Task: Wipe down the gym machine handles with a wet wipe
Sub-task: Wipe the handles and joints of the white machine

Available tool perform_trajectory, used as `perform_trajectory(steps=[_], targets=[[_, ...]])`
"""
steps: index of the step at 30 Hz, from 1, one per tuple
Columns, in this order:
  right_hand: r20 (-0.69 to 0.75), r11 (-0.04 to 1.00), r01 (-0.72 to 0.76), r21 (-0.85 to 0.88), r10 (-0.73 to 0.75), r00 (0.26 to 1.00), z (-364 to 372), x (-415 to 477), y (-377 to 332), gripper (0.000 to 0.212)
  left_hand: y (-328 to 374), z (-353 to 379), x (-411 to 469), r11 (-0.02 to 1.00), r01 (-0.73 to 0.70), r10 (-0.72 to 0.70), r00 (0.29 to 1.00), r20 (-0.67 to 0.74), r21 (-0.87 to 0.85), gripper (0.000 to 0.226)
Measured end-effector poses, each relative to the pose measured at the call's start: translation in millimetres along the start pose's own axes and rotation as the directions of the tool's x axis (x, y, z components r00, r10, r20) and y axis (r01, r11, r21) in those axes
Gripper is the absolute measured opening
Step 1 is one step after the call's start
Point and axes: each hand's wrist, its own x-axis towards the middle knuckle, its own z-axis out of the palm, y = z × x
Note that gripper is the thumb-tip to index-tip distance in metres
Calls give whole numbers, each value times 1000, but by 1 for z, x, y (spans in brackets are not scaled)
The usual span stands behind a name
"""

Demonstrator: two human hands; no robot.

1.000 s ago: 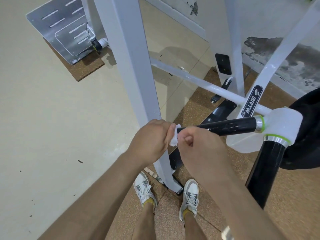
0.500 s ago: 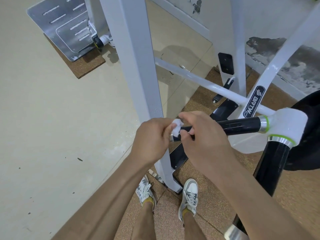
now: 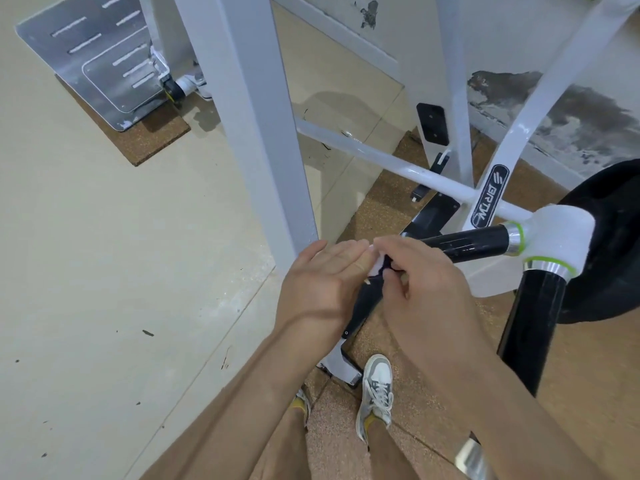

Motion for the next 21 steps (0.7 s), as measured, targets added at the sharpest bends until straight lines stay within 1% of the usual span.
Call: perform_trajectory(steps=[1,2,3,5,6,8,9,12,14,16,18,19,20,21], targets=[[19,1000,2,-3,-1,1000,0,0,0,39,2,-2,1,998,33,-32,999,28,-47,40],[31,1000,8,-9,-7,999,2,0,-1,40,5,-6,4,987,105,-97,993,67,-123,43],[40,1000,9,-16,-8,999,4,0,-3,41,5,-11,5,953,214,-193,974,115,-216,46],[48,997,37,-73,-33,998,12,3,-6,39,2,-19,3,829,424,-377,905,195,-365,49],[51,989,69,-129,-63,997,16,4,-7,35,1,-22,0,792,469,-423,883,202,-390,50],[60,969,98,-227,-86,994,24,7,-9,29,-1,-27,-5,797,467,-420,884,206,-382,47],[76,964,106,-243,-90,993,25,10,-9,27,-1,-30,-6,798,462,-405,887,223,-387,46],[124,966,124,-225,-98,987,16,18,-8,21,-1,-39,-8,789,454,-372,889,266,-414,54],[69,960,74,-270,-58,996,7,19,-8,15,-4,-38,-9,794,453,-367,889,276,-405,45],[-17,963,-38,-266,35,999,4,17,-16,15,-4,-37,-8,825,421,-350,905,243,-377,37],[-18,960,-123,-251,122,992,11,13,-25,19,-2,-32,-7,870,359,-318,932,173,-338,29],[-8,956,-140,-257,142,990,16,9,-30,19,-2,-28,-6,885,337,-309,941,137,-321,24],[-23,960,-134,-247,132,991,21,5,-33,17,0,-26,-5,893,329,-312,944,105,-307,19],[-79,968,-114,-222,99,992,25,0,-35,13,2,-26,-4,890,341,-334,939,75,-303,13]])
